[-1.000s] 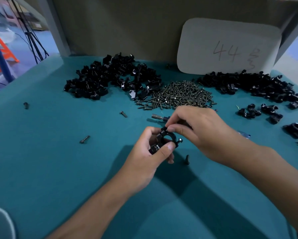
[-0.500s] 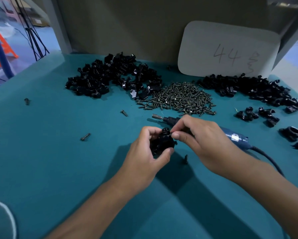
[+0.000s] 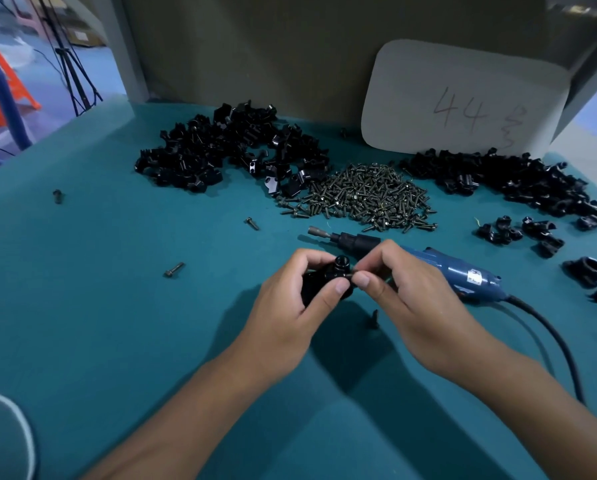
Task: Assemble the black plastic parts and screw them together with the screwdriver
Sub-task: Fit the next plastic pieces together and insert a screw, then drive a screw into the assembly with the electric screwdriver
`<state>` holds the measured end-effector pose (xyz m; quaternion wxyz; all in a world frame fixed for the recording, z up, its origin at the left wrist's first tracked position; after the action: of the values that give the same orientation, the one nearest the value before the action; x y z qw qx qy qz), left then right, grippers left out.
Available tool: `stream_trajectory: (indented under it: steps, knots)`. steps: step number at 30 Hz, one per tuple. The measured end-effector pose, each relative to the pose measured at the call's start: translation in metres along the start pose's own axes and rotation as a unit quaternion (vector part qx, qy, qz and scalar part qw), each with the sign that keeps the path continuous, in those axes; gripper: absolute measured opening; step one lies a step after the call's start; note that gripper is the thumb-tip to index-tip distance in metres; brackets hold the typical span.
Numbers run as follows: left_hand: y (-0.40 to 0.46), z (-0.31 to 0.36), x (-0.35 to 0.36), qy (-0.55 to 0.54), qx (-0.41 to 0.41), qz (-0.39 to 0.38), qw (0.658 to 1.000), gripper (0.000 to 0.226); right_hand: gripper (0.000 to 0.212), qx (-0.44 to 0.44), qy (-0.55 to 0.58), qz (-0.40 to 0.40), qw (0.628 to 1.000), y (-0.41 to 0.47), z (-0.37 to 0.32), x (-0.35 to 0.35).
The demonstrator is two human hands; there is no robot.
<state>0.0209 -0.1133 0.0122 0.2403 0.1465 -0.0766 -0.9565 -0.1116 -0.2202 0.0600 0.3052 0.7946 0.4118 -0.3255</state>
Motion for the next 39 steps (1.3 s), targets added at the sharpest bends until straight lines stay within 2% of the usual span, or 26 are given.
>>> stream_trajectory:
  steps: [3, 5, 9, 15, 17, 20, 25, 27, 28, 29, 30, 32, 33, 34, 36, 39]
  knots:
    - [0.001, -0.001, 0.003, -0.026, -0.006, -0.027, 0.999, 0.030, 0.030, 0.006, -0.006, -0.002, 1.000, -0.002, 0.004, 0.002]
    - [0.002, -0.002, 0.003, -0.034, -0.013, -0.034, 0.999, 0.034, 0.026, -0.016, -0.034, -0.010, 0.999, -0.004, 0.005, 0.003]
    - [0.002, -0.005, 0.002, -0.011, -0.011, -0.050, 0.999, 0.031, 0.020, -0.083, -0.162, -0.055, 0.982, -0.007, 0.005, 0.002]
    - [0.001, -0.005, 0.005, -0.042, -0.023, -0.077, 0.996, 0.030, 0.029, -0.150, -0.230, -0.041, 0.961, -0.004, 0.003, -0.004]
    - [0.000, -0.005, 0.005, -0.038, -0.020, -0.075, 0.996, 0.026, 0.027, -0.147, -0.219, -0.050, 0.963, -0.002, 0.005, -0.002]
    - [0.001, -0.004, 0.004, -0.024, -0.017, -0.067, 0.997, 0.025, 0.024, -0.096, -0.169, -0.082, 0.977, 0.002, 0.007, 0.003]
    - [0.002, -0.004, 0.001, -0.009, -0.009, -0.053, 0.998, 0.028, 0.036, -0.024, -0.016, -0.095, 0.995, 0.006, 0.004, 0.007]
    - [0.004, -0.007, 0.002, -0.015, -0.016, -0.044, 0.999, 0.030, 0.047, 0.053, 0.054, -0.086, 0.993, 0.006, 0.007, 0.008]
    - [0.005, -0.009, 0.001, -0.013, -0.019, -0.035, 0.999, 0.030, 0.051, 0.126, 0.117, -0.058, 0.983, 0.006, 0.010, 0.007]
    - [0.006, -0.011, 0.001, -0.009, -0.022, -0.025, 0.999, 0.030, 0.051, 0.219, 0.207, -0.021, 0.953, 0.003, 0.015, 0.006]
    - [0.007, -0.013, -0.001, -0.002, -0.025, -0.013, 1.000, 0.029, 0.046, 0.310, 0.315, 0.016, 0.897, -0.001, 0.021, 0.006]
    - [0.008, -0.016, -0.005, 0.004, -0.030, 0.010, 0.999, 0.025, 0.037, 0.436, 0.492, 0.086, 0.749, -0.009, 0.031, 0.005]
    - [0.008, -0.016, -0.006, 0.002, -0.031, 0.019, 0.999, 0.023, 0.038, 0.473, 0.545, 0.110, 0.683, -0.011, 0.034, 0.003]
    - [0.008, -0.015, -0.007, -0.004, -0.028, 0.027, 0.999, 0.022, 0.043, 0.498, 0.571, 0.127, 0.640, -0.011, 0.038, 0.000]
    - [0.006, -0.012, -0.008, -0.022, -0.021, 0.042, 0.999, 0.022, 0.053, 0.529, 0.571, 0.153, 0.609, -0.004, 0.041, -0.005]
    - [0.002, -0.006, -0.009, -0.040, -0.008, 0.061, 0.997, 0.035, 0.047, 0.542, 0.540, 0.184, 0.617, 0.015, 0.039, -0.003]
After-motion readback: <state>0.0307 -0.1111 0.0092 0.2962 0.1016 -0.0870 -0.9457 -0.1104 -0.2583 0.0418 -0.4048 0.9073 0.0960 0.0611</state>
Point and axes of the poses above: each hand's wrist, its own y-axis towards the middle knuckle, its own x-axis out of the palm, z = x × y, the point moved 3 cm from there along y, towards the middle knuckle, and after that the axes turned 3 degrees about -z, right-handed, at the moved point
